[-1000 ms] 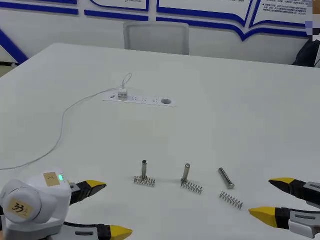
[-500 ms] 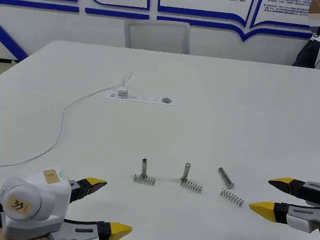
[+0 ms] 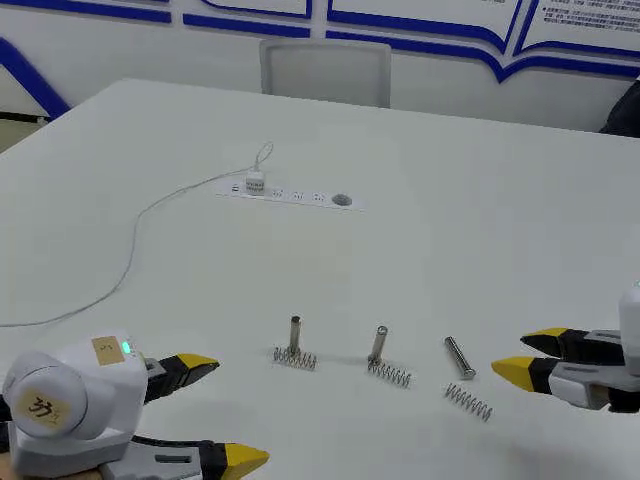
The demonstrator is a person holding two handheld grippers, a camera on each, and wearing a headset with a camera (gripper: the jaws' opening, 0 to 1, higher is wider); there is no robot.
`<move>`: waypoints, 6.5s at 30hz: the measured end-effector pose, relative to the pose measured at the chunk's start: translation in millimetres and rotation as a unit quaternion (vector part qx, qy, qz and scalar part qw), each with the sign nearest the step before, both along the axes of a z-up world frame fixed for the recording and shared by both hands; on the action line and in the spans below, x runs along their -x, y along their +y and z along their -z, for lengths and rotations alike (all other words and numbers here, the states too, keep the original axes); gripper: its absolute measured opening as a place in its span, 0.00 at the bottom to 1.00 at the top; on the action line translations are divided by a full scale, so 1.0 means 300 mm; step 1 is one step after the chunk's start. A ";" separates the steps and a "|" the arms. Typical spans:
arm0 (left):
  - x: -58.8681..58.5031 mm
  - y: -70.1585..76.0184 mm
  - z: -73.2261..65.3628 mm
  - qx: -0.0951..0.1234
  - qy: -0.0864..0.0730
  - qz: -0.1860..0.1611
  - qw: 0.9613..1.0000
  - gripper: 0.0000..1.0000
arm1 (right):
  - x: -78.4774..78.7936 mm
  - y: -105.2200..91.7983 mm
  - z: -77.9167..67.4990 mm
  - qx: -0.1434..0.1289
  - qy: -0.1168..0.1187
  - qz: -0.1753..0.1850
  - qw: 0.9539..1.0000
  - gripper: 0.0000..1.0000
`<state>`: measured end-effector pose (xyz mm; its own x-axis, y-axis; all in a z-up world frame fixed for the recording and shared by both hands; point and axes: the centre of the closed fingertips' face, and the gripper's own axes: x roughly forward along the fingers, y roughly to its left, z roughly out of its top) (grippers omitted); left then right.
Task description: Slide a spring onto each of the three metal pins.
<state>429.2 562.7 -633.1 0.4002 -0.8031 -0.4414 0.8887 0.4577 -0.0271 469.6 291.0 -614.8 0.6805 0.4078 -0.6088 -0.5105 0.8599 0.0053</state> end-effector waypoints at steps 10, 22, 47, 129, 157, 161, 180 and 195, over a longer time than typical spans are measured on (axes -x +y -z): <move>0.001 0.017 0.003 -0.003 0.001 -0.008 1.000 0.69 | -0.107 0.017 0.049 0.021 0.038 0.030 0.999 0.28; 0.010 0.014 0.017 0.001 0.006 -0.009 1.000 0.68 | -0.168 0.040 0.142 0.045 0.101 0.056 0.992 0.18; -0.002 0.014 0.000 0.020 0.002 0.003 1.000 0.67 | -0.197 0.038 0.245 0.071 0.202 0.140 0.967 0.10; 0.045 -0.076 -0.131 0.005 -0.043 0.051 0.998 0.63 | -0.038 0.017 0.074 0.008 0.075 0.134 0.988 0.09; 0.069 -0.155 -0.108 0.004 -0.041 0.109 0.993 0.62 | 0.124 0.016 0.135 0.055 0.083 0.050 0.994 0.15; 0.071 -0.169 -0.121 0.003 -0.043 0.119 0.992 0.62 | 0.120 0.027 0.162 0.059 0.095 0.020 0.994 0.15; 0.090 -0.159 -0.099 -0.003 -0.035 0.113 0.993 0.60 | 0.111 0.046 0.239 0.110 0.138 -0.058 0.983 0.12; 0.099 -0.191 -0.094 -0.011 -0.032 0.129 0.991 0.59 | 0.118 0.042 0.238 0.114 0.137 -0.067 0.982 0.12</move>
<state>399.6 505.3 -605.0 0.2103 -0.8729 -0.4403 0.9759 0.2141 0.0417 434.3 303.8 -686.3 0.4287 0.3134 -0.8474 -0.6248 0.7803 -0.0275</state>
